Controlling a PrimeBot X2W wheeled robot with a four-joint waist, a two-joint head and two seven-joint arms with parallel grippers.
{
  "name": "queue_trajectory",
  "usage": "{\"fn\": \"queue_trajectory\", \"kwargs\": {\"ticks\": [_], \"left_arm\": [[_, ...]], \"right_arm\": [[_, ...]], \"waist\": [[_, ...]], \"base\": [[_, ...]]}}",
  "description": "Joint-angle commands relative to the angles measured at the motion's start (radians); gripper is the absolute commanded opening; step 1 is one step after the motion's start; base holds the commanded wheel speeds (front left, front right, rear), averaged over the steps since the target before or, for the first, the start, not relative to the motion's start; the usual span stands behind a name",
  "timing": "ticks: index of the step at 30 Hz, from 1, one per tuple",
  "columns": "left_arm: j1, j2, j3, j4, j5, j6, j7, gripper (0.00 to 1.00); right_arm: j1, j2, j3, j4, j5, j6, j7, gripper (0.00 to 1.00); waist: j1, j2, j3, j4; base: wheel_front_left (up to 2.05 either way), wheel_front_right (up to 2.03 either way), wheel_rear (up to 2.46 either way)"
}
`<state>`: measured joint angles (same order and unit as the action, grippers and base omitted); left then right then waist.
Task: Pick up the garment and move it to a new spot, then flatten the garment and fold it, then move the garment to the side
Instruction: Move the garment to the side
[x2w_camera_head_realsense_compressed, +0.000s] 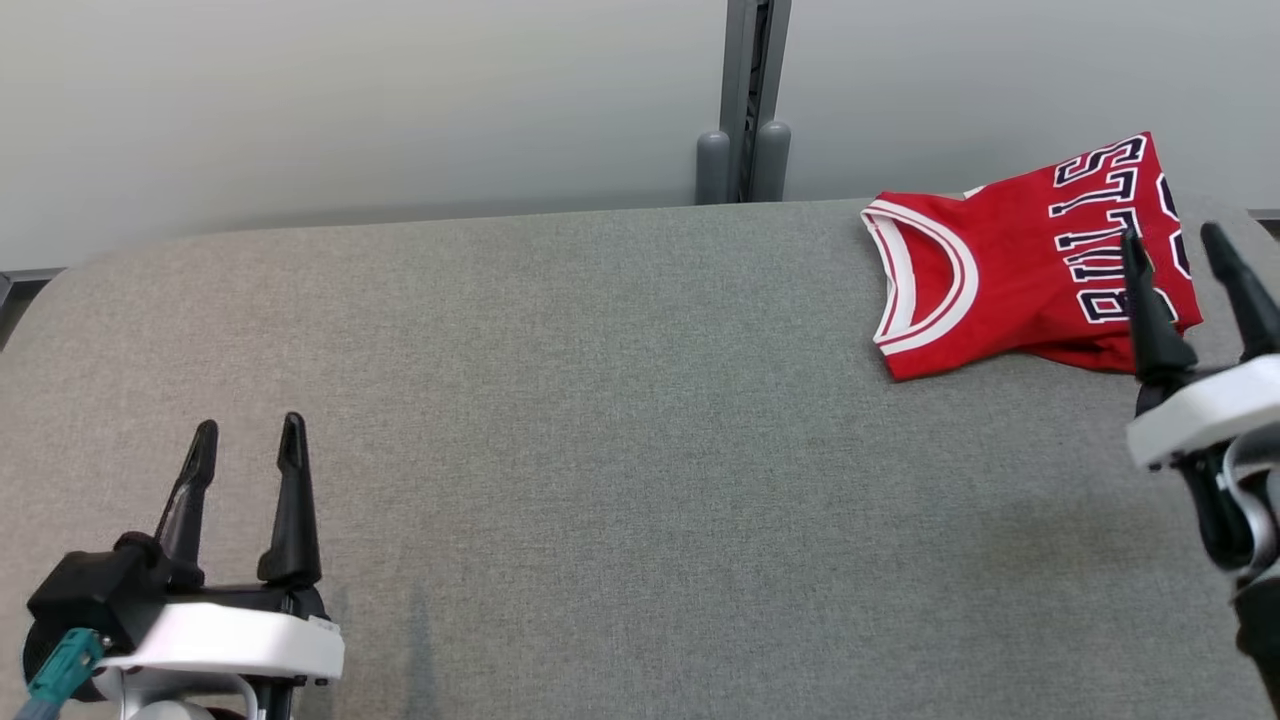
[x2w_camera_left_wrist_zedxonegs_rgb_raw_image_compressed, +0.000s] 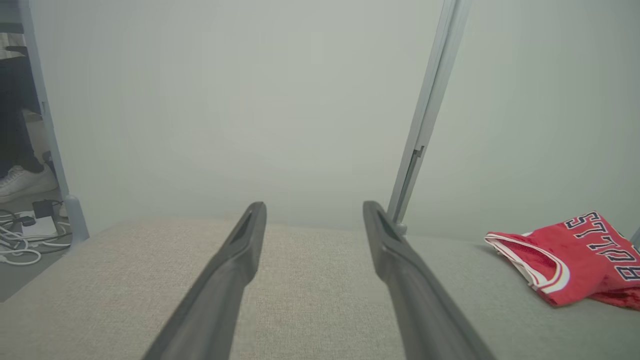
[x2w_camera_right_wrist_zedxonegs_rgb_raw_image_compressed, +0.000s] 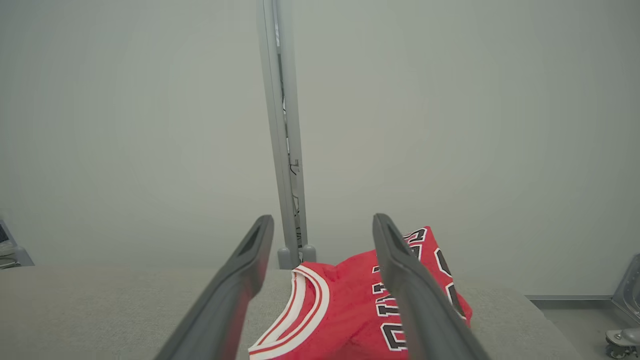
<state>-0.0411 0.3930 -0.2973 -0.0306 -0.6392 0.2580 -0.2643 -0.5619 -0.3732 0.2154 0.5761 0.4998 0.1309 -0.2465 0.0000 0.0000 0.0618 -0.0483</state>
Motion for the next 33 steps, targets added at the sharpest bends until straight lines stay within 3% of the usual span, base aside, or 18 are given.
{"fn": "queue_trajectory", "kwargs": {"ticks": [1,16,24,33], "left_arm": [[0.018,-0.005,0.016,-0.014,0.016,0.005,-0.001,1.0],[0.088,-0.087,0.093,0.026,0.1,-0.105,-0.001,1.0],[0.069,-0.137,0.108,0.091,0.177,-0.165,-0.001,1.0],[0.059,-0.177,0.144,0.125,0.239,-0.207,-0.001,1.0]], "right_arm": [[0.039,0.012,-0.012,-0.035,-0.012,0.0,-0.001,1.0],[0.36,0.169,-0.175,-0.283,-0.156,0.0,-0.014,1.0],[0.452,0.233,-0.192,-0.335,-0.193,0.0,-0.019,1.0],[0.483,0.254,-0.162,-0.345,-0.201,0.0,-0.02,1.0]], "waist": [[0.0,0.0,-0.007,0.002],[0.0,0.0,-0.012,0.022],[0.0,0.0,-0.014,0.027],[0.0,0.0,-0.015,0.022]], "base": [[0.0,0.0,0.0],[0.0,0.0,0.0],[0.0,0.0,0.0],[0.0,0.0,0.0]]}}
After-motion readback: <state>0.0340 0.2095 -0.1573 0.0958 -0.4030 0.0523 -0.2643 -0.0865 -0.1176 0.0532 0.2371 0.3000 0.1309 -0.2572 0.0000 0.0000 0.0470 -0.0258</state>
